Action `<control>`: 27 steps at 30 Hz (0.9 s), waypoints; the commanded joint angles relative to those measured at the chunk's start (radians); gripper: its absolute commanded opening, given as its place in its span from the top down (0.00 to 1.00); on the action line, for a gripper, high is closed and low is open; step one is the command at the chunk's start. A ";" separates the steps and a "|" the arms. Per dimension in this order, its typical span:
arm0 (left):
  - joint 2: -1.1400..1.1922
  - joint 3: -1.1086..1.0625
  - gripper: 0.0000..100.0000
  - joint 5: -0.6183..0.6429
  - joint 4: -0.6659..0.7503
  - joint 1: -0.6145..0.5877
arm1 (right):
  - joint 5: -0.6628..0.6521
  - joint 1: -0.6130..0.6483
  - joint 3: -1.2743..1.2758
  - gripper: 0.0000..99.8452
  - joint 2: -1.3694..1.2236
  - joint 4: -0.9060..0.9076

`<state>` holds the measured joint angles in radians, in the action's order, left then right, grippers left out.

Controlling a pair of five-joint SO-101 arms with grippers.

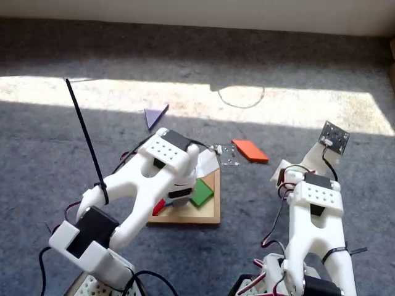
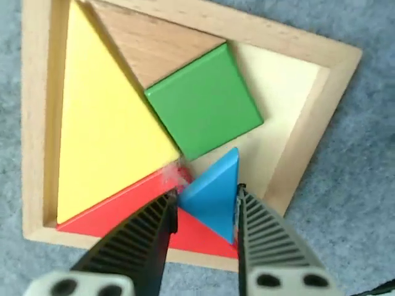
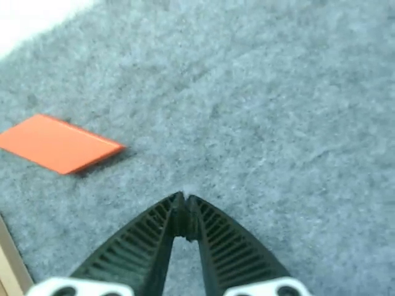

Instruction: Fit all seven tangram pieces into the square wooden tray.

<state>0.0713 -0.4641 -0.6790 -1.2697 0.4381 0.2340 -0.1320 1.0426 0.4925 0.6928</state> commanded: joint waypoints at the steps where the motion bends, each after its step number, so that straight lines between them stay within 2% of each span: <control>1: 0.016 0.021 0.90 -0.037 0.037 0.022 | 0.006 -0.004 -0.059 0.99 0.039 -0.016; 7: 0.015 0.021 0.78 -0.011 0.038 0.012 | 0.006 -0.004 -0.059 0.99 0.038 -0.016; 14: 0.015 0.065 0.78 0.026 0.032 0.002 | 0.006 -0.004 -0.059 0.99 0.038 -0.016; 21: 0.013 0.170 0.78 0.063 -0.060 -0.079 | 0.006 -0.004 -0.059 0.99 0.038 -0.016; 27: 0.015 0.131 0.78 0.064 -0.071 -0.071 | 0.005 -0.004 -0.059 0.99 0.036 -0.016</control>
<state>0.0944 -0.3429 -0.6268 -1.3265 0.3629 0.2340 -0.1289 1.0426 0.4925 0.6928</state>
